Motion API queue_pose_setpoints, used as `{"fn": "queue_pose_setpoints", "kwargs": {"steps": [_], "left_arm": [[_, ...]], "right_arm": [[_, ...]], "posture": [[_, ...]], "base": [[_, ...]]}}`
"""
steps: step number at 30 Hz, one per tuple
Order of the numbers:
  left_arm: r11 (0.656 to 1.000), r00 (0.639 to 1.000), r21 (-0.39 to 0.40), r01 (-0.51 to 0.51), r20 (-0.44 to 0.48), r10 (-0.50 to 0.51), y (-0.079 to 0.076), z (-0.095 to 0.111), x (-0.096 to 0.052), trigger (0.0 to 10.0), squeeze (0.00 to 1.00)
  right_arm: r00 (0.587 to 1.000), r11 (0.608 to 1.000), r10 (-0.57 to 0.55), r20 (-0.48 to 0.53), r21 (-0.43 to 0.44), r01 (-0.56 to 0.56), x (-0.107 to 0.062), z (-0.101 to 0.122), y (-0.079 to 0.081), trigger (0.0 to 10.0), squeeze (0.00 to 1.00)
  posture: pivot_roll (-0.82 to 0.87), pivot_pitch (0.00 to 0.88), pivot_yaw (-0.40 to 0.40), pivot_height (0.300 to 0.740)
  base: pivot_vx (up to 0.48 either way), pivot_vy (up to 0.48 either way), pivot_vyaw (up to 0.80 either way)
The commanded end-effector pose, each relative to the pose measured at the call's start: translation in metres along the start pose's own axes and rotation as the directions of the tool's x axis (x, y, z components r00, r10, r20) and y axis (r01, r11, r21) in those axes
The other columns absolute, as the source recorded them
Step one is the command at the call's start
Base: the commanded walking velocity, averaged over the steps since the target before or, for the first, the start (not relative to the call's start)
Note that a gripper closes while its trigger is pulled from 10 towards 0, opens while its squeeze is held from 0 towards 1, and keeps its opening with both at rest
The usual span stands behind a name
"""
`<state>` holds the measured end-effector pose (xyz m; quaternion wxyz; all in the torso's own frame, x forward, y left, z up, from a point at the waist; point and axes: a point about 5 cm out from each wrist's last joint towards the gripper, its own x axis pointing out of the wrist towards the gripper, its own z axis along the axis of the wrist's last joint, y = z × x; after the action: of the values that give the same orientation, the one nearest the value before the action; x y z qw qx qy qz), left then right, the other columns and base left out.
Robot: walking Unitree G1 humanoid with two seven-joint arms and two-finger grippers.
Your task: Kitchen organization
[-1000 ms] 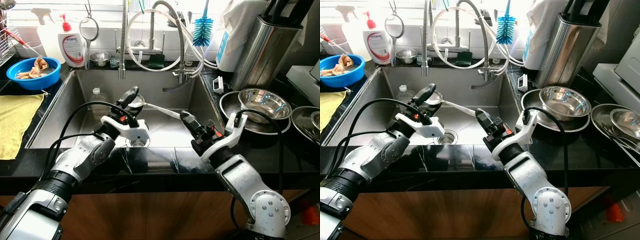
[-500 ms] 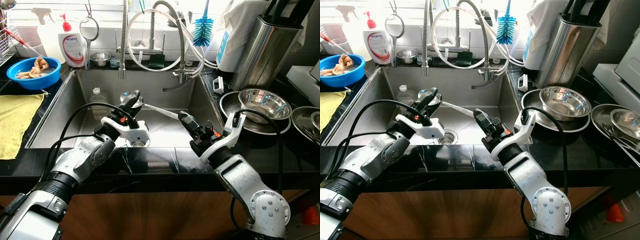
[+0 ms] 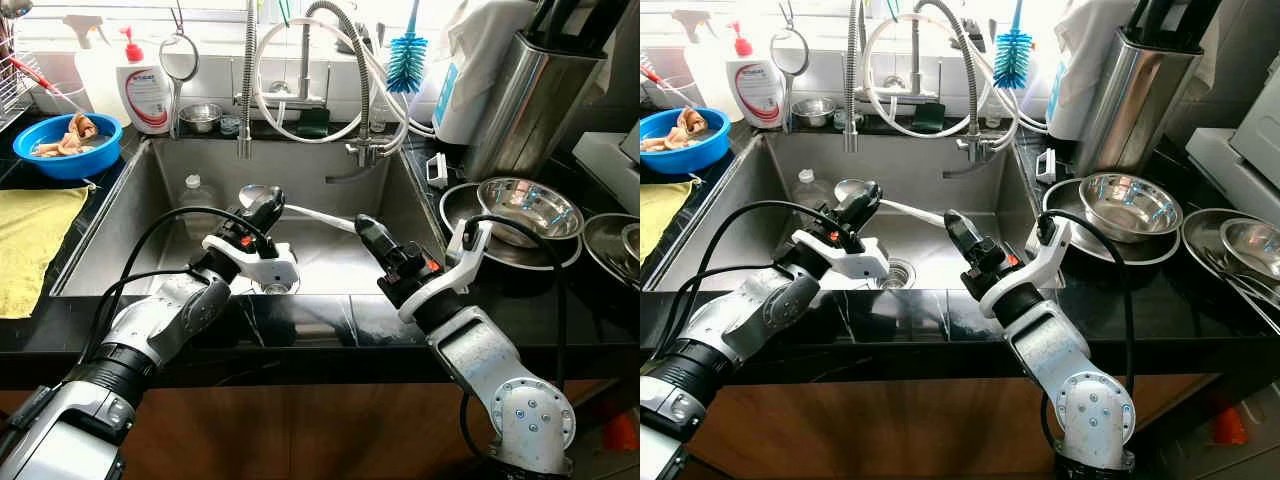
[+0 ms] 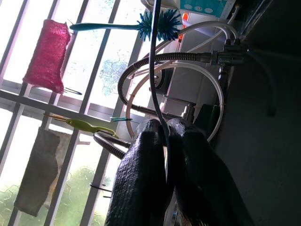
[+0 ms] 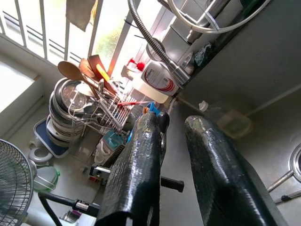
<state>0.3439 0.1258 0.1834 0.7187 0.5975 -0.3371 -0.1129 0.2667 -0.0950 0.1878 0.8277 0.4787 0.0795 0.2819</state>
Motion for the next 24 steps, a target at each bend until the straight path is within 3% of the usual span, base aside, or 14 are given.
{"fn": "queue_pose_setpoints", "kwargs": {"steps": [1,8,9,10,12,13,21,24], "left_arm": [[1.0,1.0,0.002,0.006,-0.003,-0.006,-0.001,-0.001,-0.001,0.0,0.0],[1.0,1.0,0.017,0.015,-0.014,-0.014,-0.001,-0.004,-0.002,0.0,0.0],[1.0,1.0,0.022,0.017,-0.02,-0.016,-0.001,-0.005,-0.002,0.0,0.0],[1.0,1.0,0.025,0.018,-0.021,-0.017,-0.001,-0.005,-0.002,0.0,0.0],[0.999,1.0,0.028,0.019,-0.022,-0.018,-0.001,-0.005,-0.002,0.0,0.0],[0.999,1.0,0.028,0.019,-0.023,-0.019,-0.001,-0.006,-0.002,0.0,0.0],[0.999,0.999,0.029,0.028,-0.025,-0.027,-0.003,-0.006,-0.002,0.0,0.0],[0.999,0.999,0.029,0.034,-0.04,-0.033,-0.004,-0.007,-0.002,0.0,0.0]], "right_arm": [[0.992,0.99,-0.098,-0.075,0.092,0.104,-0.019,-0.039,-0.018,10.0,1.0],[0.993,0.988,-0.107,-0.042,0.112,0.111,-0.018,-0.036,-0.018,10.0,1.0],[0.993,0.984,-0.121,0.007,0.132,0.119,-0.019,-0.031,-0.02,10.0,1.0],[0.99,0.982,-0.129,0.048,0.148,0.121,-0.019,-0.025,-0.021,10.0,0.57],[0.987,0.979,-0.136,0.089,0.164,0.12,-0.021,-0.02,-0.022,10.0,0.57],[0.985,0.978,-0.137,0.107,0.173,0.118,-0.021,-0.017,-0.022,10.0,0.0],[0.977,0.977,-0.124,0.173,0.195,0.09,-0.023,-0.009,-0.019,10.0,0.0],[0.962,0.979,-0.113,0.248,0.191,0.066,-0.026,-0.001,-0.017,10.0,0.0]], "posture": [[0.06,0.0,-0.081,0.74],[0.06,0.0,-0.08,0.74],[0.06,0.0,-0.079,0.74],[0.06,0.0,-0.079,0.74],[0.06,0.0,-0.079,0.74],[0.06,0.0,-0.077,0.74],[0.06,0.0,-0.078,0.74],[0.06,0.0,-0.078,0.74]], "base": [[0.0,0.0,0.0],[0.0,0.0,0.0],[0.0,0.0,0.0],[0.0,0.0,0.0],[0.0,0.0,0.0],[0.0,0.0,0.0],[0.0,0.0,0.0],[0.0,0.0,0.0]]}}
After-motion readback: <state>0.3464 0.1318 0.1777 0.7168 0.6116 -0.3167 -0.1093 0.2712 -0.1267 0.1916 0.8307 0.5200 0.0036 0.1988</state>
